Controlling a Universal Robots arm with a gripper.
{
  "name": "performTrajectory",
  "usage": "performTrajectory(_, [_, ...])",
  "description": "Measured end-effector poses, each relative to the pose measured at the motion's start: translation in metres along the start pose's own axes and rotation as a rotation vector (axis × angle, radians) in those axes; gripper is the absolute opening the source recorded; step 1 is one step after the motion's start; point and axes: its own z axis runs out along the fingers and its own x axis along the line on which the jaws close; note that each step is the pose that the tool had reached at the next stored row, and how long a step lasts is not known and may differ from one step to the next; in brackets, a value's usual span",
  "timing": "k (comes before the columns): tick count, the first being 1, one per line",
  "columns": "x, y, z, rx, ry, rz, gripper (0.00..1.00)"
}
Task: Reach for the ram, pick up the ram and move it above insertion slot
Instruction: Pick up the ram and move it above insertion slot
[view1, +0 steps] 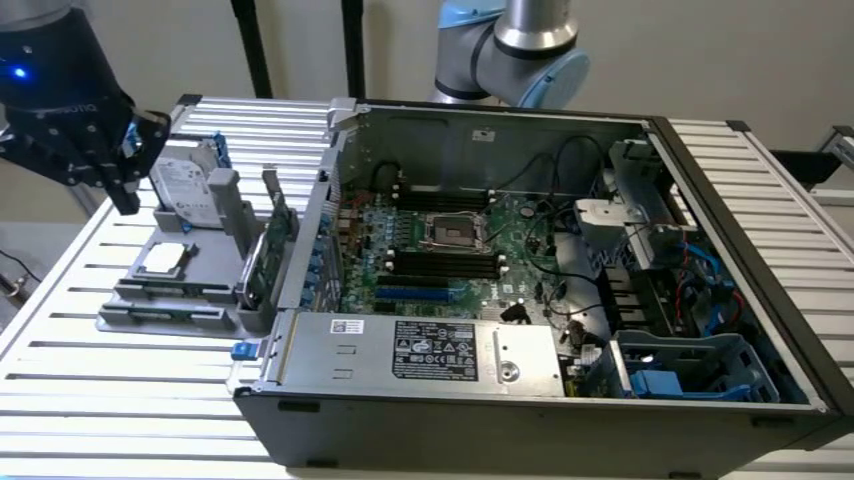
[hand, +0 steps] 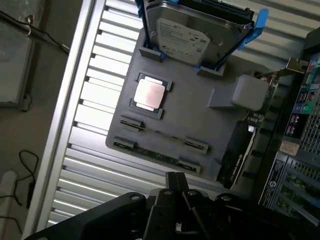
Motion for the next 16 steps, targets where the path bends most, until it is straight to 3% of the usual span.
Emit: performTrajectory(16, [0.0, 0.0, 0.0024, -0.0014, 0.0027, -0.288, 0.11])
